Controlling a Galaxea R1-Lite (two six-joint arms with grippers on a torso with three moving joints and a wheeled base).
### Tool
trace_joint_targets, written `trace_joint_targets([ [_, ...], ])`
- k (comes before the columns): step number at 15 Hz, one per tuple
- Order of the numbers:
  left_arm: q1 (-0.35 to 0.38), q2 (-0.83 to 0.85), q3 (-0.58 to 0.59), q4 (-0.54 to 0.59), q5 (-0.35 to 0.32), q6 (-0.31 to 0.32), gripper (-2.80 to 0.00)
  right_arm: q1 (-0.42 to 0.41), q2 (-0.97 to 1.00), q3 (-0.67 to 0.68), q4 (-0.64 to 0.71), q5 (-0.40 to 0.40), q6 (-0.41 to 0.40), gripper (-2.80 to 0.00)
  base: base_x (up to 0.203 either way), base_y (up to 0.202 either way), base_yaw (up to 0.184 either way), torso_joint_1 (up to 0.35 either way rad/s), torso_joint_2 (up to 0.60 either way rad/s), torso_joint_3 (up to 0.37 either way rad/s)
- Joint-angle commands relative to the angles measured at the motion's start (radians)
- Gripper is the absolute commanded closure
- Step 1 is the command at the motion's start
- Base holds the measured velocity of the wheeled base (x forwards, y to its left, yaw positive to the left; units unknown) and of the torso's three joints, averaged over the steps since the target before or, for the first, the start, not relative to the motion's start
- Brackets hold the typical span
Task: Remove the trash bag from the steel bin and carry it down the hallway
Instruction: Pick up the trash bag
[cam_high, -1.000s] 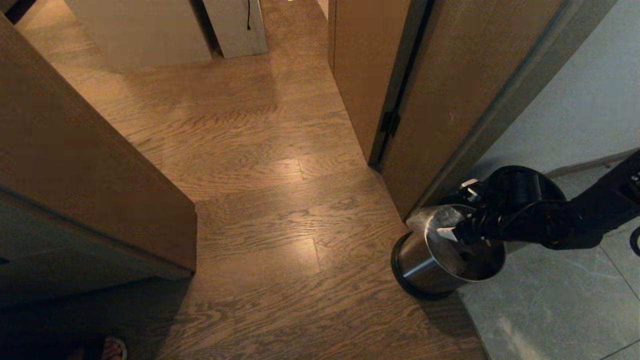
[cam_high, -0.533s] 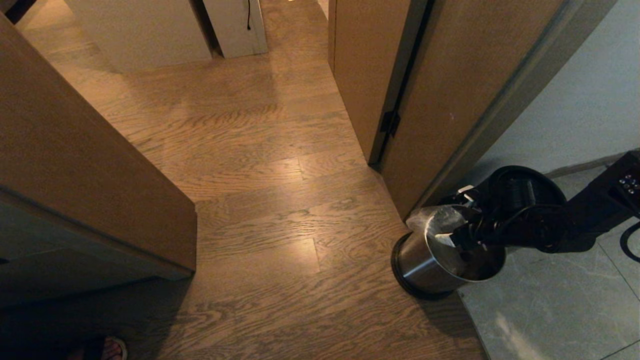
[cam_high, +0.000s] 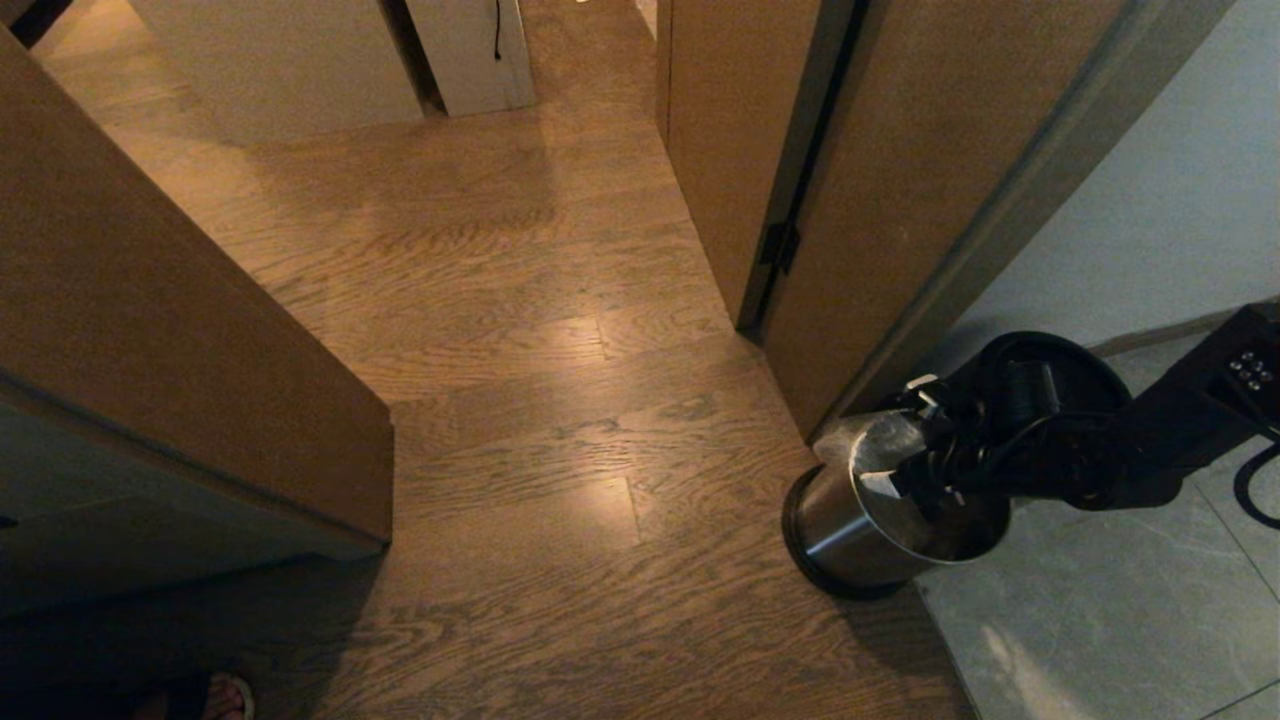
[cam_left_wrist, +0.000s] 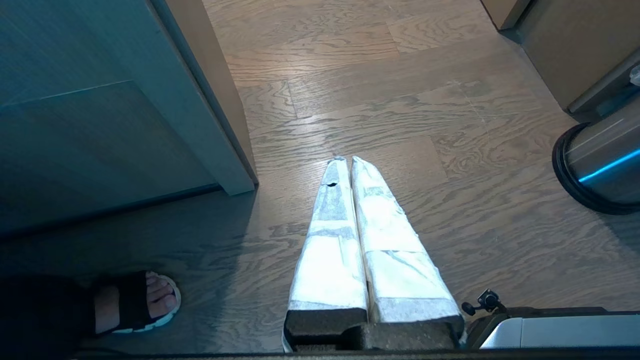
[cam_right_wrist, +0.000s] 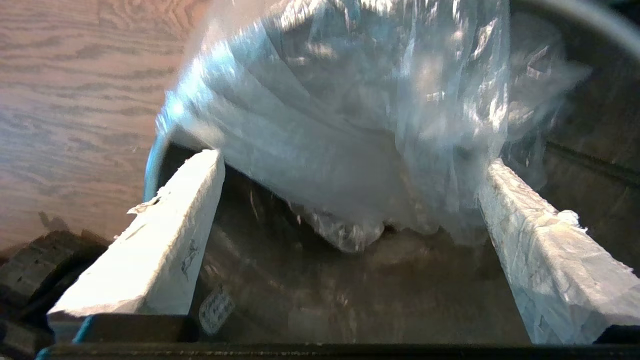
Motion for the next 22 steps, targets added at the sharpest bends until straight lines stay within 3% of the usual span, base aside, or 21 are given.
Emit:
trace_joint_targets([
  [1,0.000,0.000,0.000,-0.001,0.001,-0.001,0.00,0.003,0.009,-0.004,-0.004,0.000,-0.002,-2.80,0.000,0.000,0.000,0.000,0.00,0.000],
  [9,0.000,0.000,0.000,-0.001,0.001,-0.001,0.00,0.015,0.066,-0.012,-0.015,0.002,-0.005,-2.80,0.000,0.000,0.000,0.000,0.00,0.000],
  [22,0.000,0.000,0.000,-0.001,0.001,-0.001,0.00,0.036,0.172,-0.080,-0.161,0.003,0.004,-2.80,0.000,0.000,0.000,0.000,0.00,0.000],
])
